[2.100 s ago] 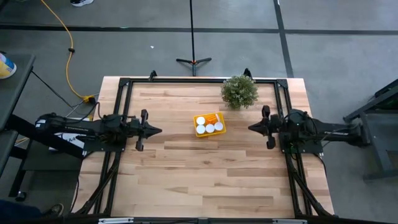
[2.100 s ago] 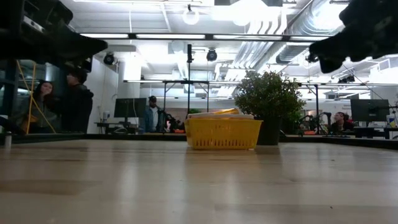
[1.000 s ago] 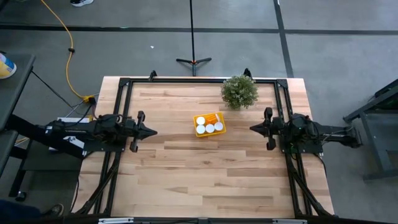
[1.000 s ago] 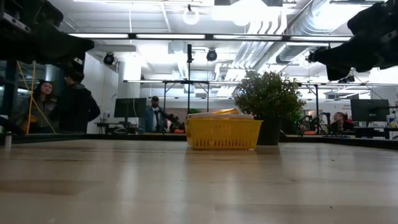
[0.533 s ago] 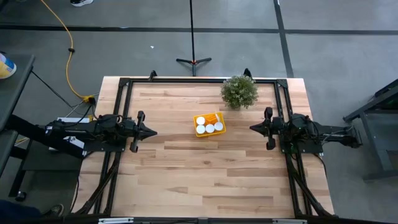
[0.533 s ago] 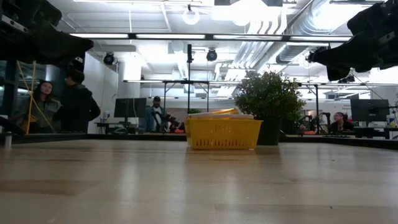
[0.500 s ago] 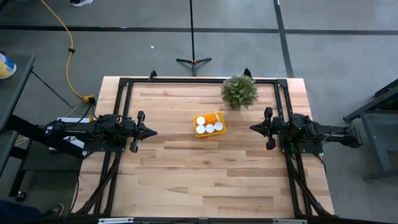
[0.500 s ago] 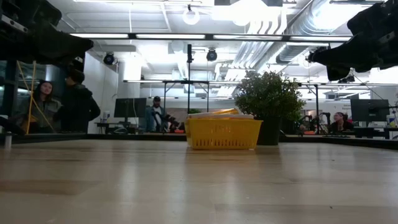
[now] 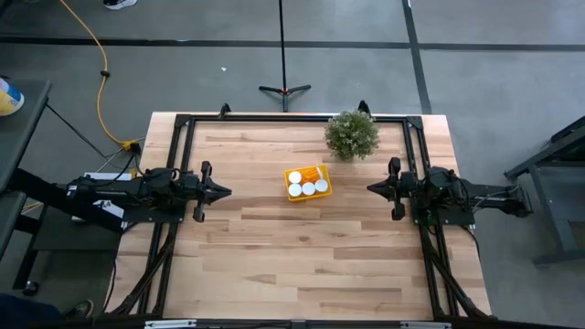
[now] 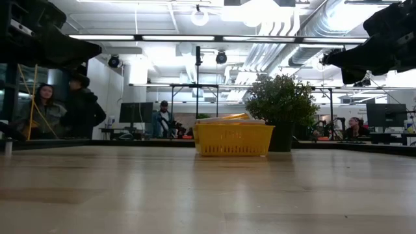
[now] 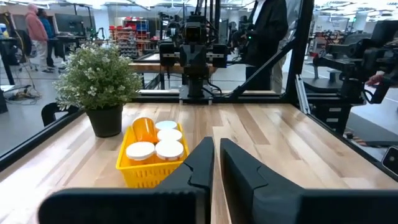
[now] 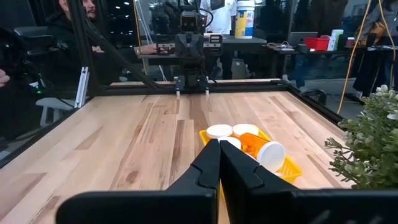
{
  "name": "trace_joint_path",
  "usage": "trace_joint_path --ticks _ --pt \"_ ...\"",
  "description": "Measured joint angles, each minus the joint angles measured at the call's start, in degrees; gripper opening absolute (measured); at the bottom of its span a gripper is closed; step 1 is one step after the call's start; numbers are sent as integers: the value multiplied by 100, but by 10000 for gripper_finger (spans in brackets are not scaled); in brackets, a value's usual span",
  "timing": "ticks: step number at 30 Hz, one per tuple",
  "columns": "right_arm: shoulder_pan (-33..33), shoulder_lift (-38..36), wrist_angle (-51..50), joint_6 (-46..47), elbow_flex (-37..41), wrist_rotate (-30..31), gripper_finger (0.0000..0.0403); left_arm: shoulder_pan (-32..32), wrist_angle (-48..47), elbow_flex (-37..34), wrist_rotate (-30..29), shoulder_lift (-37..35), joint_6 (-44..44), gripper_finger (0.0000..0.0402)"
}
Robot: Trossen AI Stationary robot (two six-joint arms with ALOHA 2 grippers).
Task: Pick and place pill bottles into a basket
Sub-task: Return to Home Position
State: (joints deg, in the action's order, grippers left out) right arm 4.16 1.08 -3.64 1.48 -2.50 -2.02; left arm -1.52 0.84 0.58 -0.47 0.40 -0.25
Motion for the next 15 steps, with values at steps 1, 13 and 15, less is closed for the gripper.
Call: trace_joint_path --ticks 1,13,15 --pt "0 0 0 0 0 0 0 2 -2 0 0 0 -2 67" --pt "0 0 2 0 0 -4 0 1 -4 0 -8 0 -3 69" --pt "0 0 2 0 0 -4 0 0 -4 0 -9 0 -4 68"
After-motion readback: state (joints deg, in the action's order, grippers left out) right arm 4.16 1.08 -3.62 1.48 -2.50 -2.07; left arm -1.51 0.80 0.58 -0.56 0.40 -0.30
